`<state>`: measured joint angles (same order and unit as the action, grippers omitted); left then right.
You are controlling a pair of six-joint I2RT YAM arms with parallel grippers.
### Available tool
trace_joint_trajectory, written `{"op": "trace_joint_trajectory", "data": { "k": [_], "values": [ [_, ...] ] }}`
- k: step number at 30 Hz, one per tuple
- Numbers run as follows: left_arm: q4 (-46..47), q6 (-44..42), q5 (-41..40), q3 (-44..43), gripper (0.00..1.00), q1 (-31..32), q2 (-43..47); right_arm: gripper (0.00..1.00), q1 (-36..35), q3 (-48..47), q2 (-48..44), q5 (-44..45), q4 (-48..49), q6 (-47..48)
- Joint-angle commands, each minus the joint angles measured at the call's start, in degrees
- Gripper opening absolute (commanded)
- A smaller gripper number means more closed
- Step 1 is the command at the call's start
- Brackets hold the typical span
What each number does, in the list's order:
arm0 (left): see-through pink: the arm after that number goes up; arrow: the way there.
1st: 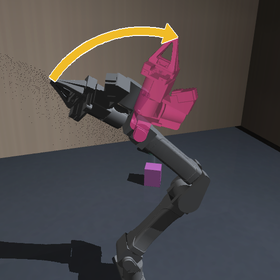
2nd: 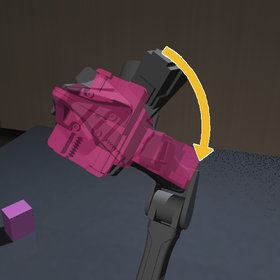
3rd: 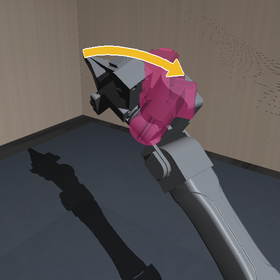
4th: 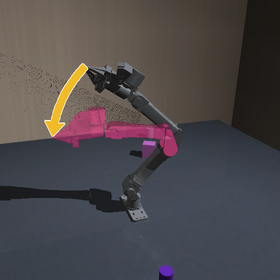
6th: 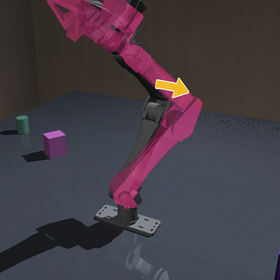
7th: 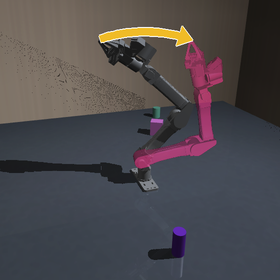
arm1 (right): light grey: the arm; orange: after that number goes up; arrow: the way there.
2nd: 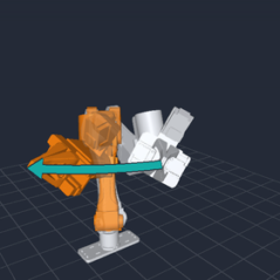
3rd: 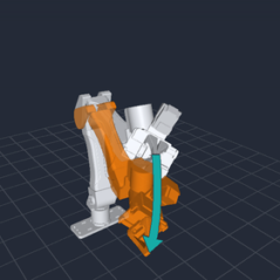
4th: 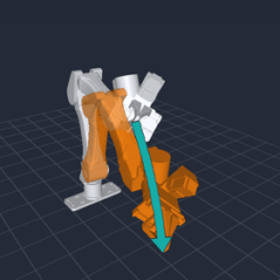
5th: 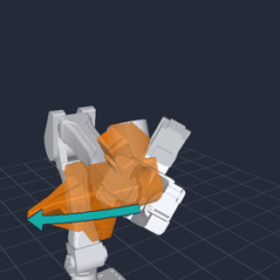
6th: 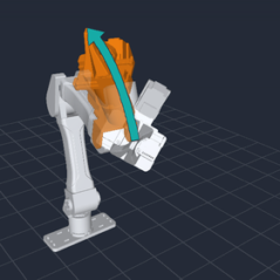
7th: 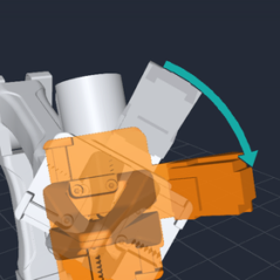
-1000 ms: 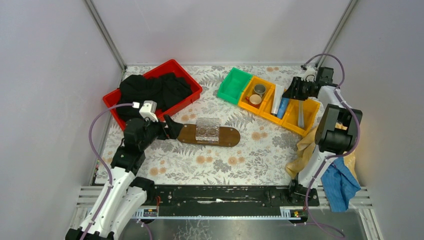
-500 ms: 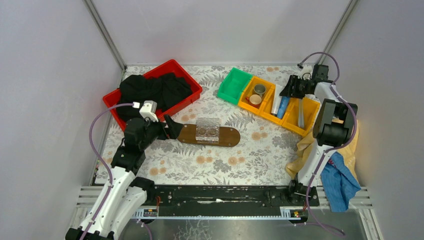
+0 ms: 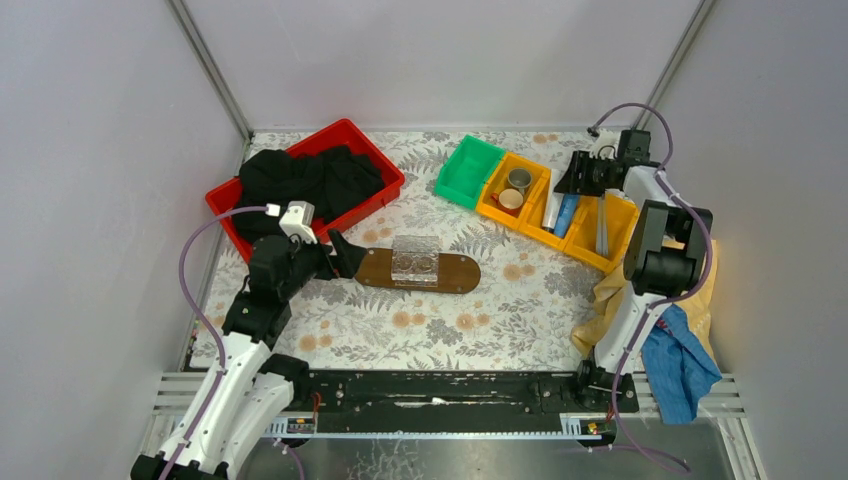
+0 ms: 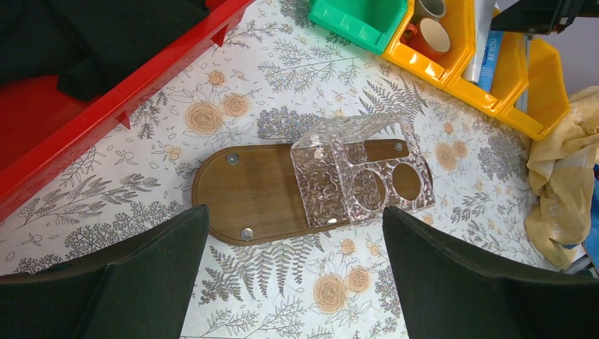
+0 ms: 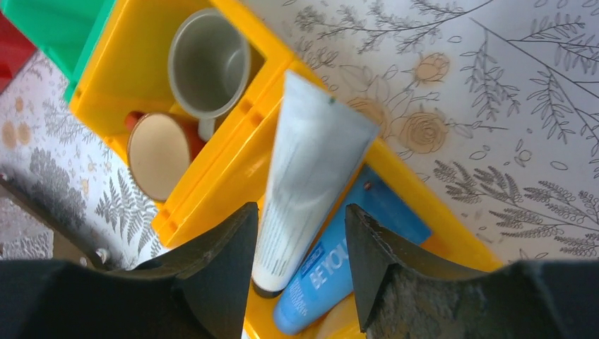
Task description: Prepare toiletry sets of a toothbrush and toothpaste on the tray
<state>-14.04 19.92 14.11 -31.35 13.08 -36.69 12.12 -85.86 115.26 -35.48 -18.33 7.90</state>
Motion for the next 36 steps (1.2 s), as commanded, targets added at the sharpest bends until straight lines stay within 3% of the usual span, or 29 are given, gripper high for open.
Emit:
{"op": "trace_joint_trajectory", "data": {
  "k": [1, 9, 20, 36],
  "values": [
    [0.07, -0.94, -0.81, -1.52, 1.0, 0.1, -0.16, 0.58, -2.73, 3.03, -9.97, -3.34, 4.79, 4.82],
    [-0.45, -0.94, -1.02, -1.78, 1.0, 0.12, -0.34, 0.57, -12.93, -8.17, -3.69, 1.47, -9.28, 15.32],
    [-0.63, -1.12, -1.35, -1.97, 1.0, 0.1, -0.76, 0.49, -21.06, -23.88, 7.61, 19.88, -19.4, 17.44],
    [-0.63, -1.11, -1.1, -1.96, 1.0, 0.11, -0.78, 0.38, -23.41, -23.19, 8.94, 25.24, -21.21, 18.03]
  ]
}}
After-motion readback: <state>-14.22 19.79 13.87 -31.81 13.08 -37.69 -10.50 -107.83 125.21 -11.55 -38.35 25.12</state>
